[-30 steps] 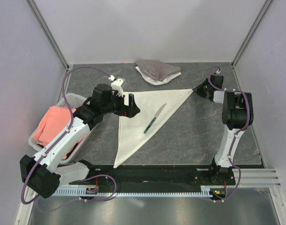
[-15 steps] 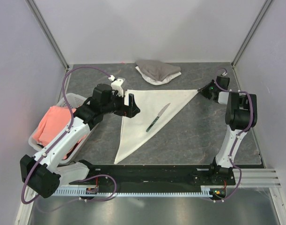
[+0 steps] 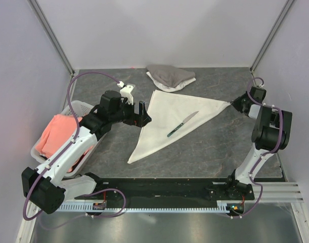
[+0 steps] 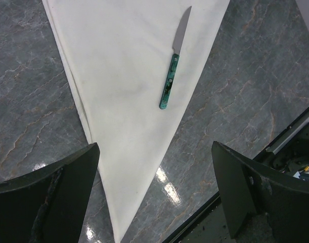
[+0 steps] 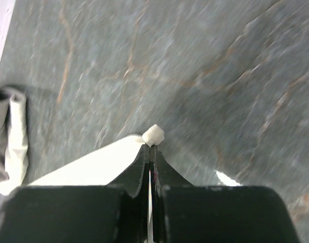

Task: Fold the napkin, place the utensils inside, and roll it up
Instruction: Fold the napkin

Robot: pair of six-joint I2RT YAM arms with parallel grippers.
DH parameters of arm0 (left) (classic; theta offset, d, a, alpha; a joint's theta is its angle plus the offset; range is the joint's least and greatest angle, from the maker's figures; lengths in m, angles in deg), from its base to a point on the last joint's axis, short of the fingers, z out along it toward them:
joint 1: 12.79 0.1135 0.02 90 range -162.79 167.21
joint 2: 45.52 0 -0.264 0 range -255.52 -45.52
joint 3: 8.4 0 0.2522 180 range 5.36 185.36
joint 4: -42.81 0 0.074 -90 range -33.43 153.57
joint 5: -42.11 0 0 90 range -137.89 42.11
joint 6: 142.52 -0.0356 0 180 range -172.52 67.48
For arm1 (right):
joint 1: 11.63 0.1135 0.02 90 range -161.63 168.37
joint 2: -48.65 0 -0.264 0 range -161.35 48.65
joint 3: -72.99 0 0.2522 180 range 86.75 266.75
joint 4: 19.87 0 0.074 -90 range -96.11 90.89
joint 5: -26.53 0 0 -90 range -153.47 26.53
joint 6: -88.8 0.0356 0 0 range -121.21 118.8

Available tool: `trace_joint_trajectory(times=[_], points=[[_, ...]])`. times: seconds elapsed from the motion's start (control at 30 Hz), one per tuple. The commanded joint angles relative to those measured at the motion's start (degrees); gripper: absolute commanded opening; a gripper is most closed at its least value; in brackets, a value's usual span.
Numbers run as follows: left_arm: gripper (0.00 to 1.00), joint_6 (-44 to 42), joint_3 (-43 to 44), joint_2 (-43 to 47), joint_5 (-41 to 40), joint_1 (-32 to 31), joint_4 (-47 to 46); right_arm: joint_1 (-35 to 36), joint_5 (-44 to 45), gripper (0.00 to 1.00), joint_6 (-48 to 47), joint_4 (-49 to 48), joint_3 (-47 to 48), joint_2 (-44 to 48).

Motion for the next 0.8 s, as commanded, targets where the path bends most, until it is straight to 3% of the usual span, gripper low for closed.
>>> trace_joint_trajectory(times=[0.0, 0.37, 0.77], points=[[1.0, -1.95, 0.43, 0.19, 0.7, 0.32, -1.22, 2.3, -1.56, 0.0, -2.24, -3.33, -3.82, 6.37], [0.99, -1.95, 0.43, 0.36, 0.78, 0.32, -1.22, 13.72, -3.15, 0.0, -5.32, -4.75, -12.36, 15.52], [0.99, -1.95, 0.52, 0.8, 0.96, 0.32, -1.22, 28.49, -2.18, 0.0, -5.58, -1.4, -14.2, 17.9]])
